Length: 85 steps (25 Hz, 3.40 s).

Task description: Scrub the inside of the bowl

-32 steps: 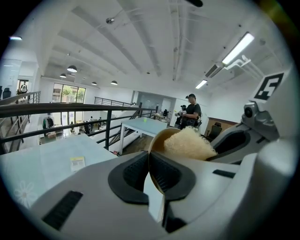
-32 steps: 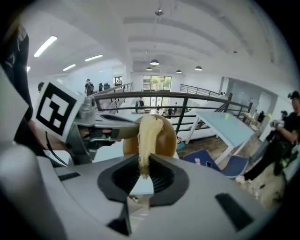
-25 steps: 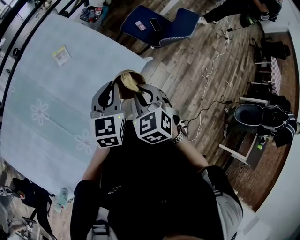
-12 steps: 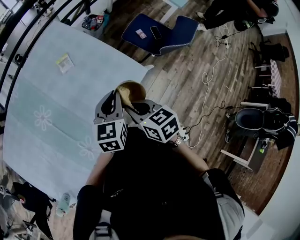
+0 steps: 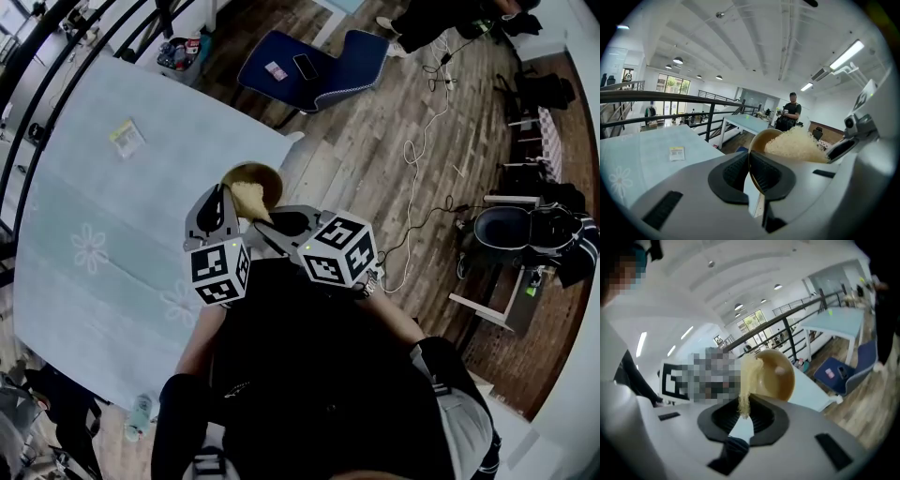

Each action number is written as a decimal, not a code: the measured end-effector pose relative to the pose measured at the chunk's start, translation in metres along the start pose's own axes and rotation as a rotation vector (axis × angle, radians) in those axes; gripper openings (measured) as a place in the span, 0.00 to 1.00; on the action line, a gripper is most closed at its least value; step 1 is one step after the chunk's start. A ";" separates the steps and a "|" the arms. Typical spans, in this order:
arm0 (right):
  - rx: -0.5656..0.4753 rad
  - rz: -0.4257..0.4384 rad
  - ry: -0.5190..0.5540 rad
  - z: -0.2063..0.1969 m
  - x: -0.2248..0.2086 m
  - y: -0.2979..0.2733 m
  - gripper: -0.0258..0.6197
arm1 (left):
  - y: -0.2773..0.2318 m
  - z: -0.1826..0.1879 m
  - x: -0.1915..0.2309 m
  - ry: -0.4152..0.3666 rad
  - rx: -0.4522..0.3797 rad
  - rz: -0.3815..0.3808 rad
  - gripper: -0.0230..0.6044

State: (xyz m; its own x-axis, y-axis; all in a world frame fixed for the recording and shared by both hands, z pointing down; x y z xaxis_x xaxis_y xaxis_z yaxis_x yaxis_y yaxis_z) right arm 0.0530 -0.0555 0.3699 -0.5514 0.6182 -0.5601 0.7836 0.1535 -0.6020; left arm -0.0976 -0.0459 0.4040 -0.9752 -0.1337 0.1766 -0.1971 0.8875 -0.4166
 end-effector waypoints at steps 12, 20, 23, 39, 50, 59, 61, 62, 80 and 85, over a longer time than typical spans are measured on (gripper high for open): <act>0.240 -0.539 0.820 0.014 0.006 -0.012 0.12 | 0.002 -0.006 -0.005 -0.042 0.037 -0.017 0.07; 0.307 -0.552 0.871 -0.003 -0.006 -0.021 0.12 | 0.000 -0.006 -0.010 -0.057 0.058 -0.055 0.08; 0.299 -0.459 0.715 -0.008 -0.011 -0.022 0.12 | -0.002 -0.011 -0.009 -0.015 0.065 -0.057 0.08; 0.039 -0.005 -0.120 -0.025 -0.031 -0.029 0.12 | -0.011 -0.023 -0.011 0.089 0.095 -0.060 0.08; 0.016 0.057 -0.092 -0.020 -0.026 -0.018 0.12 | -0.025 -0.035 0.013 0.137 0.124 0.021 0.07; 0.001 -0.031 0.016 -0.026 -0.016 -0.018 0.12 | -0.058 -0.094 0.045 0.303 0.301 0.078 0.08; 0.003 -0.040 -0.003 -0.028 -0.017 -0.018 0.12 | -0.065 -0.107 0.054 0.320 0.333 0.108 0.08; 0.004 -0.045 -0.014 -0.029 -0.019 -0.018 0.12 | -0.069 -0.114 0.058 0.332 0.349 0.118 0.08; 0.006 -0.083 -0.073 -0.037 -0.023 -0.019 0.12 | -0.110 -0.180 0.089 0.519 0.469 0.193 0.08; 0.011 -0.088 -0.080 -0.039 -0.024 -0.020 0.12 | -0.111 -0.185 0.090 0.512 0.464 0.180 0.08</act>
State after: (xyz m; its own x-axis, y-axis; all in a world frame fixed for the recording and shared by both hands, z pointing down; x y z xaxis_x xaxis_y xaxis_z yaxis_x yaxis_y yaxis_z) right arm 0.0614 -0.0430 0.4178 -0.6394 0.5390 -0.5482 0.7281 0.1955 -0.6570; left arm -0.1449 -0.0744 0.6314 -0.8490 0.3220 0.4189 -0.1716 0.5818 -0.7950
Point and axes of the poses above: the fingertips, and each gripper's own axes: y backward along the fingers, x to its left, z out of its top, the point moved 9 cm from there along y, backward along the fingers, and after that the axes turned 8 degrees about -y, right-handed, at the moved point
